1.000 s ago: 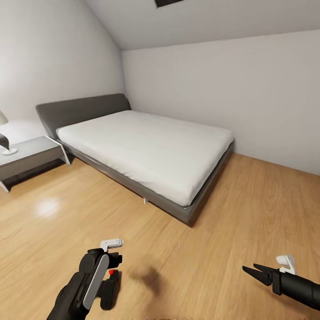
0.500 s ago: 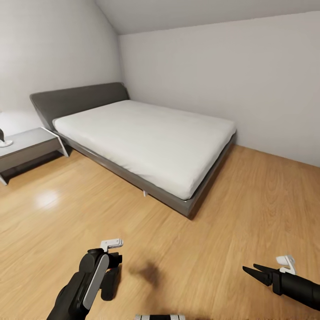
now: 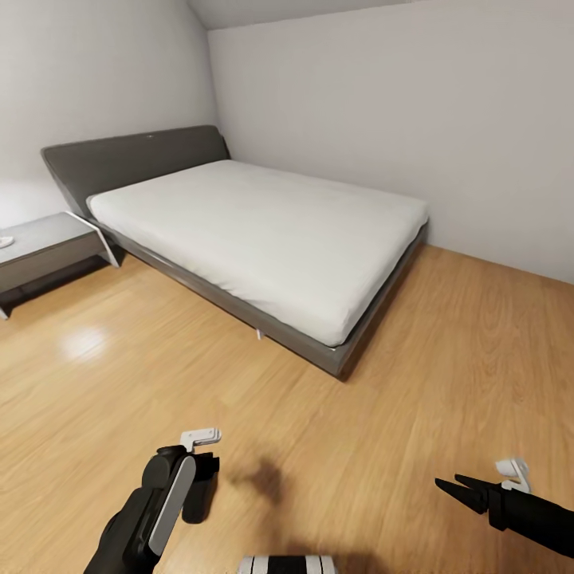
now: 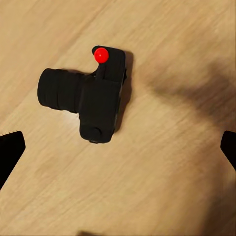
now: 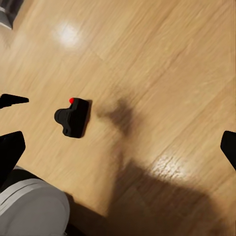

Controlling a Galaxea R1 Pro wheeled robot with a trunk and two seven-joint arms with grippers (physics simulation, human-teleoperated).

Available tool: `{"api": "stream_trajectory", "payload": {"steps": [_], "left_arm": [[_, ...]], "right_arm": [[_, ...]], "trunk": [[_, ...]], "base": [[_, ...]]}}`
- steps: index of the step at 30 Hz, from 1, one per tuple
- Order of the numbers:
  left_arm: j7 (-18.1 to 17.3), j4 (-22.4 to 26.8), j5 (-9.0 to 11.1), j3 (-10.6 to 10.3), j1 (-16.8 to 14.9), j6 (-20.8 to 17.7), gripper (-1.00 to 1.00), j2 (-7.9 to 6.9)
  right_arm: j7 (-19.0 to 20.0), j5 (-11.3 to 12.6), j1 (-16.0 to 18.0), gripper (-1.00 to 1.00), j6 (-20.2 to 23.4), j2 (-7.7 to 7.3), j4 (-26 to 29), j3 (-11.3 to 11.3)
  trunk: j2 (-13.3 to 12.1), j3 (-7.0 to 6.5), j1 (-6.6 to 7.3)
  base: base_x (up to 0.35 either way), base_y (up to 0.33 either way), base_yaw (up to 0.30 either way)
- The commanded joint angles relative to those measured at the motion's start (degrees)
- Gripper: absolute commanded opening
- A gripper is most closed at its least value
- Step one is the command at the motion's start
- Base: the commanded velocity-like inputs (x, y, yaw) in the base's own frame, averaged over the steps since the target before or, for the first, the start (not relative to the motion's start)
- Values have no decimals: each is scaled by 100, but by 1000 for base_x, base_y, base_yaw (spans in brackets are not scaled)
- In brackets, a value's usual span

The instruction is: Attach the digital camera to the camera tripod in the bedroom.

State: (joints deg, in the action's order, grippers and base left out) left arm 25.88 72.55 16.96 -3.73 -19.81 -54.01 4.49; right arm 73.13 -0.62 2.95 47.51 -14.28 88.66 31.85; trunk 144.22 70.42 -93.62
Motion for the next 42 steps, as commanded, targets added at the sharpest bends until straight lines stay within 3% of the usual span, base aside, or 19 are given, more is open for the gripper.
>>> {"api": "stream_trajectory", "payload": {"steps": [1, 20, 33, 34, 35, 42], "left_arm": [[58, 5, 60, -5, -3, -13, 100, -1], [50, -46, 39, -10, -2, 37, 100, -2], [48, 35, -19, -46, -1, 873, 100, -40], [47, 61, -23, -51, -3, 1306, 100, -64], [46, 68, -24, -48, -3, 1441, 100, -73], [48, 79, -25, -81, -4, 1654, 100, -99]], "right_arm": [[26, -7, 4, 100, 50, 1, 2, 6], [26, -6, 4, 100, 48, 5, 2, 6], [19, -5, 4, 100, 48, 5, -10, 13], [10, -6, 4, 100, 43, 9, -14, 15], [4, -4, 4, 100, 40, 10, -14, 18], [-6, 0, 4, 100, 24, 20, -16, 24]], "trunk": [[4, 27, -1], [29, 448, -50], [46, 736, -84], [48, 759, -86], [49, 781, -89], [58, 936, -107]], "base": [[0, 0, 0], [0, 0, 0], [0, 0, 0], [0, 0, 0], [0, 0, 0], [0, 0, 0]]}}
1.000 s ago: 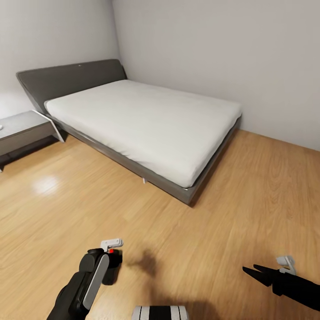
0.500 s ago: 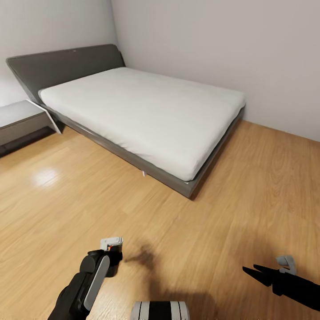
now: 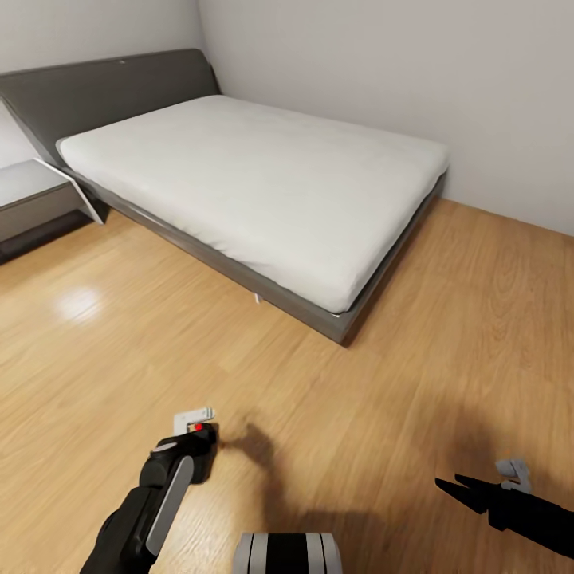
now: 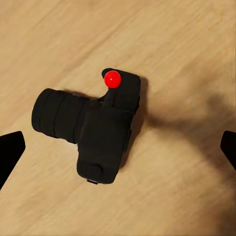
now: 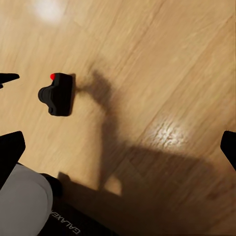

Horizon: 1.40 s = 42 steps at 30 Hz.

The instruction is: Attach the digital camera to the camera tripod in the bedroom.

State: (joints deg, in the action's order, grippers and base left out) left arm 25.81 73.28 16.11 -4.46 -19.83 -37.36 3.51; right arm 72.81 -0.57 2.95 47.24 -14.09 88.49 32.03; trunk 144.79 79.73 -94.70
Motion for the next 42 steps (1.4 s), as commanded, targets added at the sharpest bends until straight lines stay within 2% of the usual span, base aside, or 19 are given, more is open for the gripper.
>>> {"api": "stream_trajectory", "payload": {"steps": [1, 4, 5, 8, 15, 18, 29, 33, 35, 42], "left_arm": [[55, 5, 59, -37, -3, 3, 100, -4], [55, 4, 55, -228, -2, 41, 100, -18], [55, 6, 42, -394, -3, 57, 100, -31], [60, 9, -10, -537, -2, 68, 100, -64], [63, 11, -344, -876, -2, 73, 100, -107], [69, 11, -462, -956, -1, 58, 100, -123], [65, 19, -498, -933, -3, 32, 100, -154], [63, 26, -483, -926, -1, 28, 100, -228], [54, 68, -462, -920, -3, 16, 100, -324], [52, 130, -450, -915, -4, 11, 100, -368]], "right_arm": [[27, -6, 4, 100, 48, 1, 2, 6], [25, -5, 4, 100, 43, 2, 2, 6], [24, -5, 4, 100, 37, 4, 2, 6], [23, -5, 4, 100, 34, 4, 2, 6], [23, -5, 4, 100, 32, 5, 2, 5], [23, -5, 4, 100, 27, 6, -2, 5], [-32, -5, 4, 100, 23, 5, -6, 5], [-57, -5, 4, 100, 22, 3, -7, 5], [-68, 1, 4, 100, 24, 3, -7, 5], [-73, 11, 4, 100, 30, -3, -11, -3]], "trunk": [[3, 27, -1], [7, 93, -9], [9, 115, -12], [13, 182, -19], [22, 337, -37], [26, 403, -45], [41, 647, -73], [46, 736, -84], [49, 780, -89], [58, 935, -107]], "base": [[0, 0, 0], [0, 0, 0], [0, 0, 0], [0, 0, 0], [0, 0, 0], [0, 0, 0], [0, 0, 0], [0, 0, 0], [0, 0, 0], [0, 0, 0]]}}
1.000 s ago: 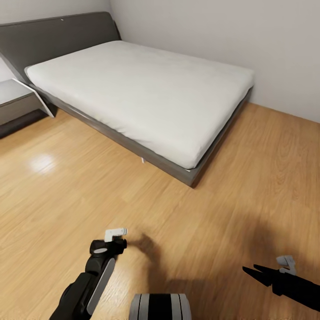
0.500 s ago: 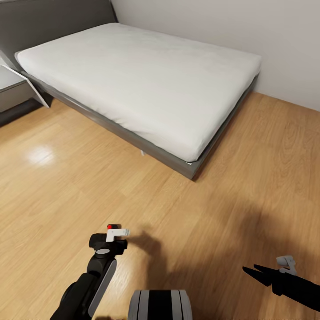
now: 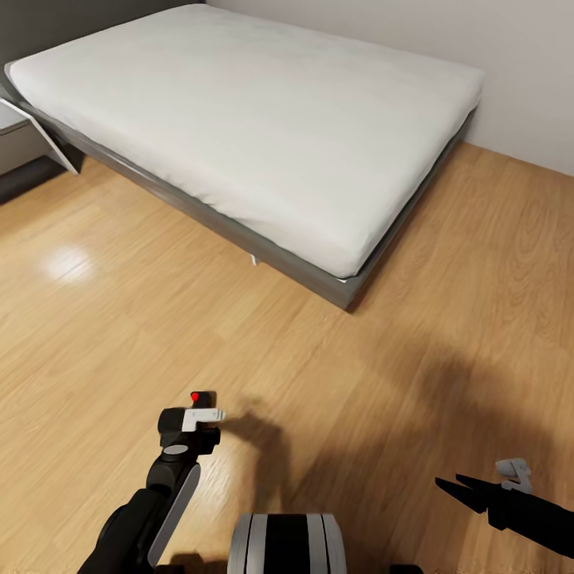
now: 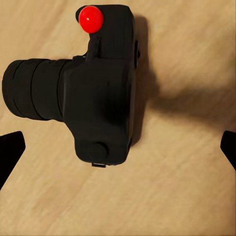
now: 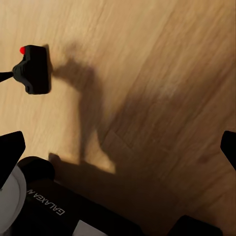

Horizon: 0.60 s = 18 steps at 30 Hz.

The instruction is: Attach the digital camera to the camera tripod in the bedroom.

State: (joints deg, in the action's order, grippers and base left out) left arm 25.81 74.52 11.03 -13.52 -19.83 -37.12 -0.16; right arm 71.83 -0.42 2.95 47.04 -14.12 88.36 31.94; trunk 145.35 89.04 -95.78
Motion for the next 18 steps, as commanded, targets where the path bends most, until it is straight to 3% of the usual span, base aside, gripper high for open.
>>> {"api": "stream_trajectory", "payload": {"steps": [1, 18], "left_arm": [[52, 10, 60, -9, -3, -14, 100, -5], [56, 94, 66, -10, -3, -15, 100, -18]], "right_arm": [[24, -4, 3, 100, 50, -1, 0, -1], [210, 71, 3, 100, 92, -11, 22, -15]], "trunk": [[3, 26, -1], [26, 403, -45]], "base": [[0, 0, 0], [0, 0, 0]]}}
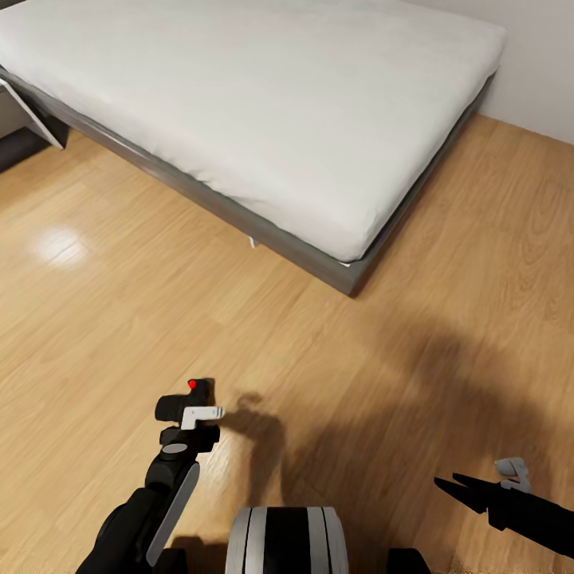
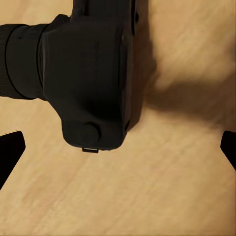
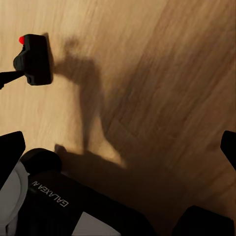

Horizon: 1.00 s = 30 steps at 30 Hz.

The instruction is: Attach the digital camera to the camera tripod in the bedroom.

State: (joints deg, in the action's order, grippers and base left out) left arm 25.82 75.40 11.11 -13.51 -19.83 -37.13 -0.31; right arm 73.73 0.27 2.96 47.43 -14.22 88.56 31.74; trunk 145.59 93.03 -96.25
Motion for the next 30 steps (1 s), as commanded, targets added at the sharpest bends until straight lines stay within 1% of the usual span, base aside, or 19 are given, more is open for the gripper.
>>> {"api": "stream_trajectory", "payload": {"steps": [1, 9, 17, 30], "left_arm": [[54, 10, 58, -12, -3, -14, 100, -2], [54, 17, 58, -12, -2, -14, 100, -4], [54, 26, 58, -6, -1, -15, 100, 1], [54, 27, 53, -3, -3, -14, 100, 3]], "right_arm": [[50, 5, 3, 100, 55, -4, 2, 3], [106, 11, 3, 100, 63, -9, 3, -1], [254, 10, 3, 100, 69, -10, 3, 6], [290, 4, 3, 100, 77, -10, 3, 12]], "trunk": [[3, 26, -1], [13, 203, -22], [24, 380, -43], [42, 668, -76]], "base": [[0, 0, 0], [0, 0, 0], [0, 0, 0], [0, 0, 0]]}}
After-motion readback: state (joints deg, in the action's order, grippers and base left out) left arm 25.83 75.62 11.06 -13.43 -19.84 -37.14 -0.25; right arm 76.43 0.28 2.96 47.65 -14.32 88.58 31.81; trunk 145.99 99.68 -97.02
